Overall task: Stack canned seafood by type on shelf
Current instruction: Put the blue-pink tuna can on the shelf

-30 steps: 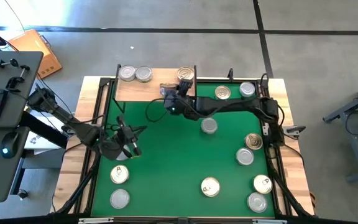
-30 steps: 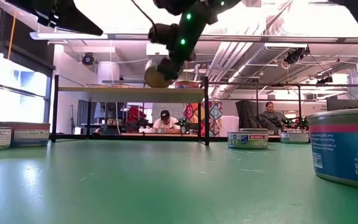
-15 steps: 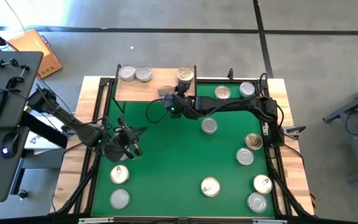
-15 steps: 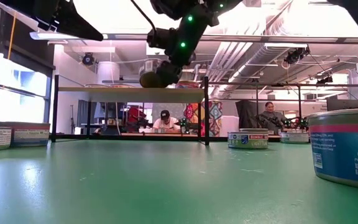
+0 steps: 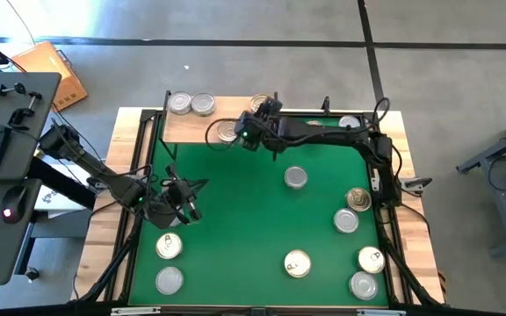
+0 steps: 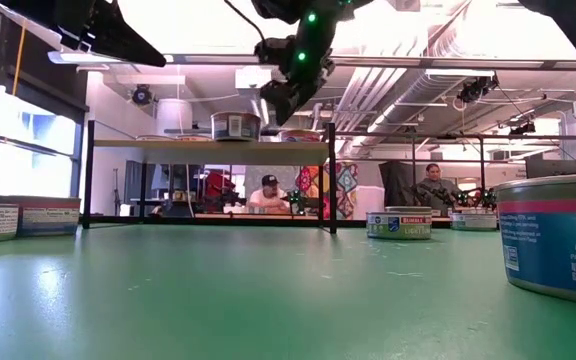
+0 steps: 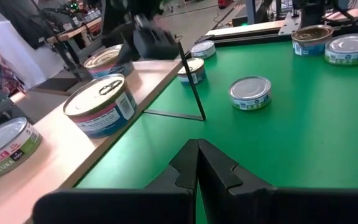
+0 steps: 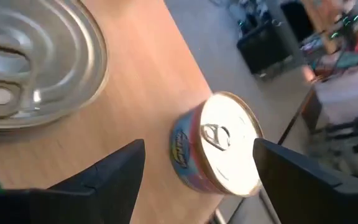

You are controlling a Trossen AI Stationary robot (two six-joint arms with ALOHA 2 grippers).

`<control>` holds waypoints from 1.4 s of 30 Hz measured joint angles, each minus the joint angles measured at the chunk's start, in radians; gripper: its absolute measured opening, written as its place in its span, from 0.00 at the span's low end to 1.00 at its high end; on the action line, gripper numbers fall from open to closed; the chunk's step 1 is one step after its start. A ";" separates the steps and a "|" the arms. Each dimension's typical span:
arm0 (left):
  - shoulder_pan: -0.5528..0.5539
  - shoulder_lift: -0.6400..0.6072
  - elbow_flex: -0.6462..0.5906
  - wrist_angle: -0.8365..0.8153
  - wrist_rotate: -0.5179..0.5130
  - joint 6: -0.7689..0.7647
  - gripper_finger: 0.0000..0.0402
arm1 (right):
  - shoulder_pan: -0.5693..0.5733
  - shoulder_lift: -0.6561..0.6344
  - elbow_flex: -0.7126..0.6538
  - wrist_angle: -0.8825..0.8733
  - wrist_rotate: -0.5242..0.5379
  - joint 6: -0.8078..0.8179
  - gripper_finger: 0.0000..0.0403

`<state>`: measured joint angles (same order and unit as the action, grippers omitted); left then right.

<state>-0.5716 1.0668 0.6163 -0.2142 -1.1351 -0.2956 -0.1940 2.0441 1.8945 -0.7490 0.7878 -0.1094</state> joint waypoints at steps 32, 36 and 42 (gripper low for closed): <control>0.952 0.362 0.581 -0.394 0.985 0.412 0.00 | 0.511 -0.237 -0.794 0.613 -0.332 0.349 0.46; 0.995 0.417 0.613 -0.376 0.988 0.441 0.00 | 0.511 -0.237 -0.794 0.610 -0.329 0.371 0.46; 1.066 0.474 0.619 -0.282 0.983 0.514 0.00 | 0.511 -0.237 -0.794 0.609 -0.329 0.371 0.46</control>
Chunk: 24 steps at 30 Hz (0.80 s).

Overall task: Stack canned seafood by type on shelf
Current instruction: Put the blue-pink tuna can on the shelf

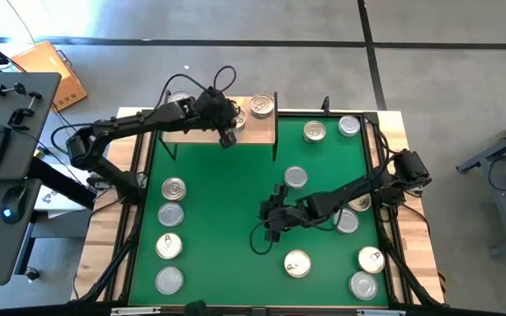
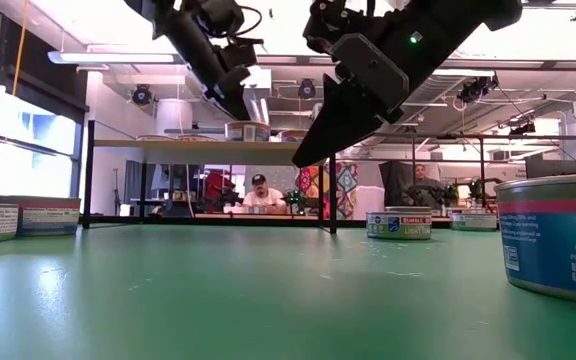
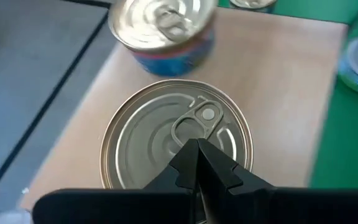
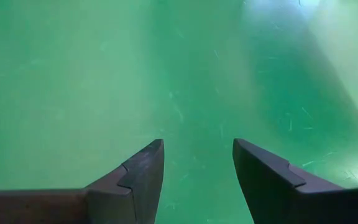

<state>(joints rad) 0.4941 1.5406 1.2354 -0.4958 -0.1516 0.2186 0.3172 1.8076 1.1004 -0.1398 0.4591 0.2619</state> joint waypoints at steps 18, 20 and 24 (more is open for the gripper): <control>0.095 0.100 -0.004 0.260 -0.011 0.108 0.00 | -0.003 0.001 0.000 0.000 0.000 -0.008 0.46; 0.095 0.105 -0.003 0.271 -0.011 0.108 0.00 | -0.003 0.001 0.000 0.000 0.000 -0.008 0.46; 0.093 0.103 -0.004 0.276 -0.011 0.107 0.00 | -0.003 0.001 0.000 -0.001 -0.001 -0.008 0.46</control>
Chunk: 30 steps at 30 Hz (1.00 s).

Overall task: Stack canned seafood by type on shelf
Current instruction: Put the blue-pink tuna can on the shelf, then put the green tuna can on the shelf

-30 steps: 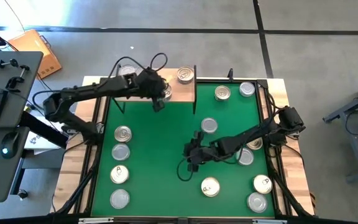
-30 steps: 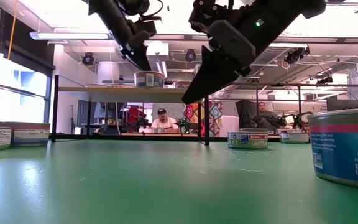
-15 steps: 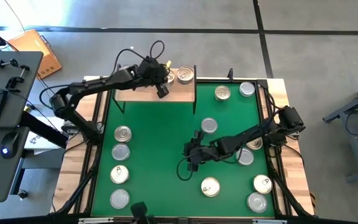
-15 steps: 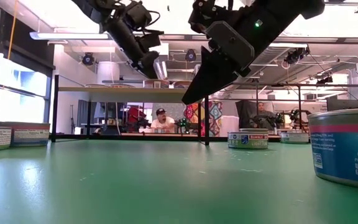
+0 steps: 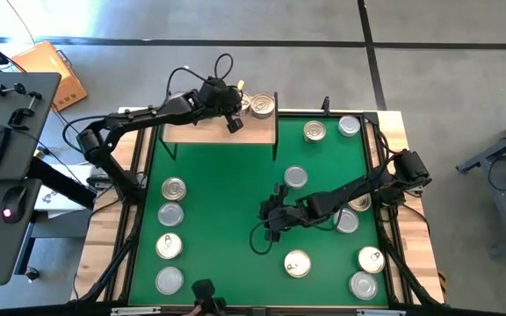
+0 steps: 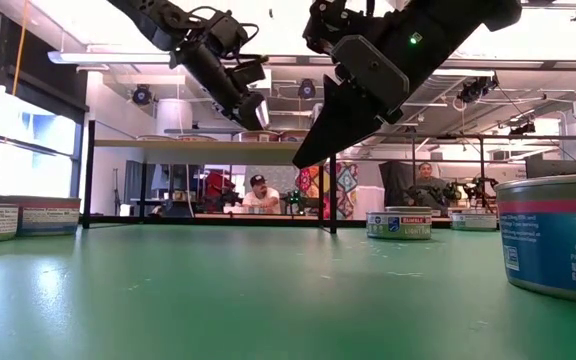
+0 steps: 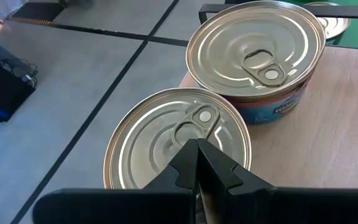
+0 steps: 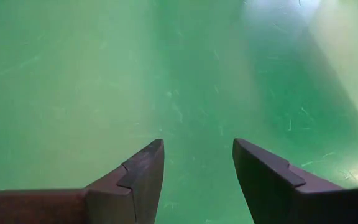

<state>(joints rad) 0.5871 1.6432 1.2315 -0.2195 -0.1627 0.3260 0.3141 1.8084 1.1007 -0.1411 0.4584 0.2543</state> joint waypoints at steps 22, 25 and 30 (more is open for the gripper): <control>-0.066 -0.238 -0.003 -0.136 -0.005 -0.005 0.00 | 0.032 -0.066 0.000 -0.236 0.158 0.109 0.46; -0.123 -0.311 -0.018 -0.255 -0.004 -0.028 0.00 | 0.043 -0.130 -0.044 -0.391 0.194 0.220 0.44; -0.270 -0.435 -0.141 -0.308 -0.003 -0.132 0.00 | -0.018 -0.262 -0.205 -0.439 0.274 0.408 0.38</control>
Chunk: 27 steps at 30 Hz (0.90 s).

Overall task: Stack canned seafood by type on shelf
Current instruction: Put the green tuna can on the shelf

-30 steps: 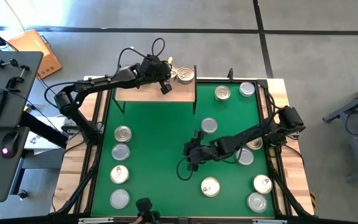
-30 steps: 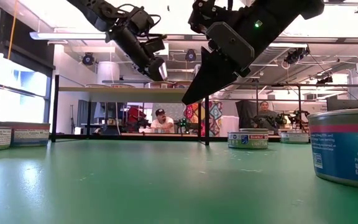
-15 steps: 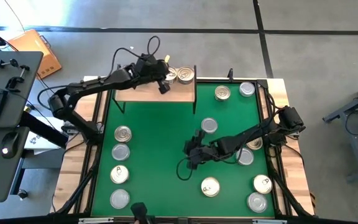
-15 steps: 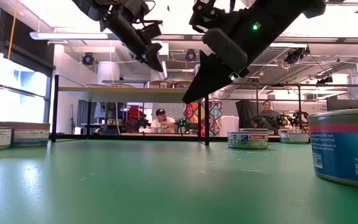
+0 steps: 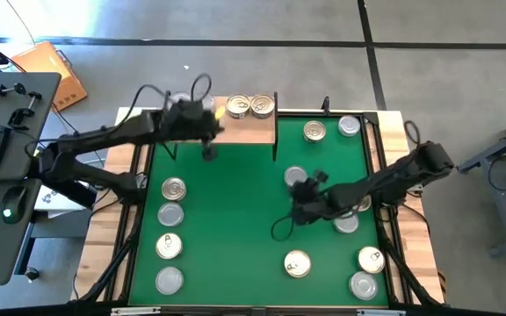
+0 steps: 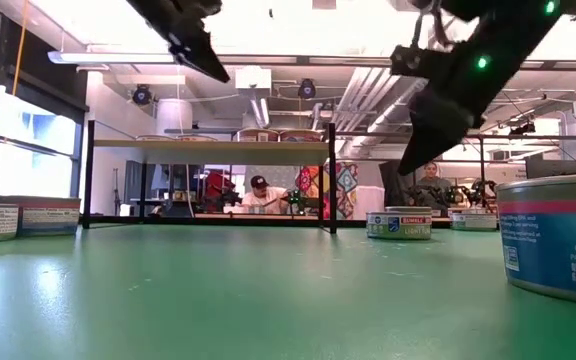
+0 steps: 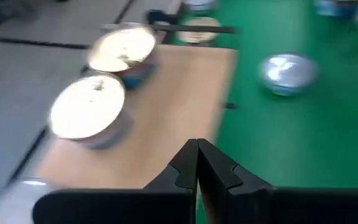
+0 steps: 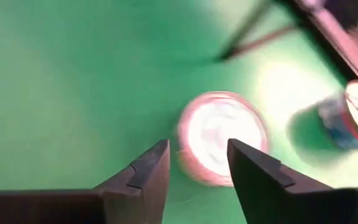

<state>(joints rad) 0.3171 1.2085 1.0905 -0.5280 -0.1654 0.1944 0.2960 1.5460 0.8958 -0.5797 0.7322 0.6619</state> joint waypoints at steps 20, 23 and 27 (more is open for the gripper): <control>-0.641 -0.117 -0.476 0.537 -0.259 -0.341 0.00 | -0.213 0.171 -0.088 0.592 -0.358 -0.115 0.22; -0.687 -0.092 -0.476 0.564 -0.279 -0.351 0.00 | -0.187 0.279 0.011 0.628 -0.358 -0.142 0.21; -0.722 -0.056 -0.476 0.608 -0.294 -0.350 0.00 | -0.159 0.446 0.194 0.633 -0.359 -0.190 0.21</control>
<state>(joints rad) -0.4052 1.1528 0.6144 0.0805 -0.4593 -0.1558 0.1366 1.9916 1.0903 0.0528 0.3737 0.4721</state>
